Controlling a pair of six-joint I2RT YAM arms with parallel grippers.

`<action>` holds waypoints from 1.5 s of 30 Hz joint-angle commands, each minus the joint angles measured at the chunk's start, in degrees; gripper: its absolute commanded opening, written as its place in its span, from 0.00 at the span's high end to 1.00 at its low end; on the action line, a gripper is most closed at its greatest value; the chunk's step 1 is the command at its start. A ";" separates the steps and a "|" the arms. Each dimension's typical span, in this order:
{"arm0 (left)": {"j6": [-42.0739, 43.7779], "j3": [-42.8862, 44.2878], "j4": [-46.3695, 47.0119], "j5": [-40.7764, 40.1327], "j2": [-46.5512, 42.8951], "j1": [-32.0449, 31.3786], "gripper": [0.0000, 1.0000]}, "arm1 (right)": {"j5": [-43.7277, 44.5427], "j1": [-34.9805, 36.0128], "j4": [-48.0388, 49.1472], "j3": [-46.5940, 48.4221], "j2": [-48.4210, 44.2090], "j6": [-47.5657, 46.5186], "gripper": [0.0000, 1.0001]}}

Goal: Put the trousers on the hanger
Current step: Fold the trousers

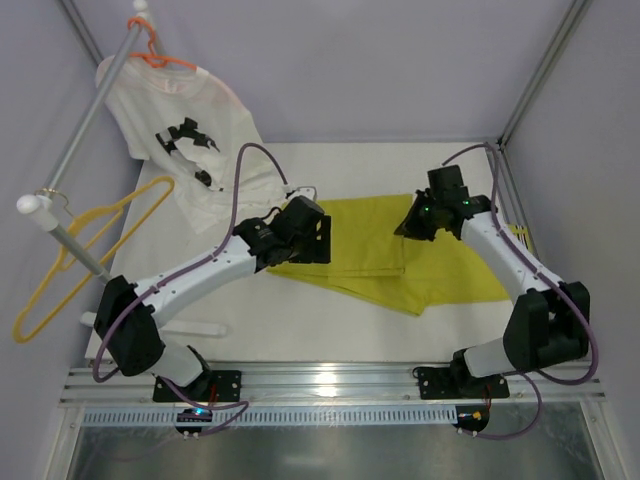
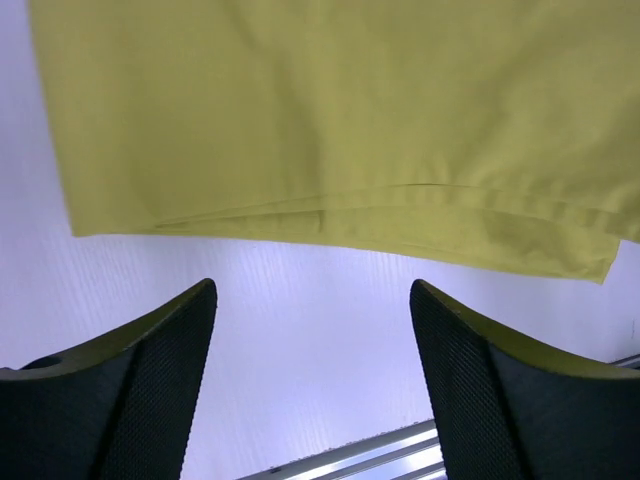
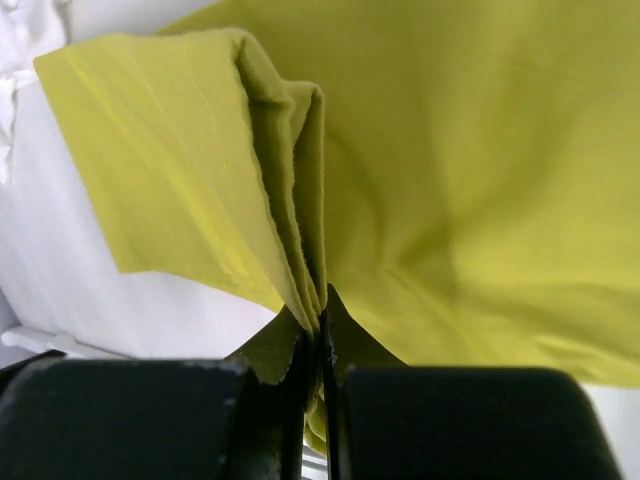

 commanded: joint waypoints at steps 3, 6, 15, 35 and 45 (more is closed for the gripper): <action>2.87 1.03 -1.48 -2.39 -0.92 3.37 0.16 | 0.51 -10.00 -18.94 2.59 -7.08 -14.25 0.96; 2.87 0.50 -1.22 -0.72 1.36 6.88 0.16 | 0.94 -17.28 -22.64 3.30 -8.75 -16.81 0.96; 3.66 -1.78 3.52 5.69 7.77 10.32 0.15 | 10.26 -28.01 -29.94 7.43 -8.58 -20.50 0.96; 1.65 0.67 8.98 13.61 23.24 12.26 0.33 | 16.06 -31.02 -16.32 -1.18 -3.57 -22.00 0.89; 1.82 2.52 -1.98 8.43 22.55 16.47 1.00 | 0.00 -31.72 -4.47 -8.21 2.13 -22.52 0.71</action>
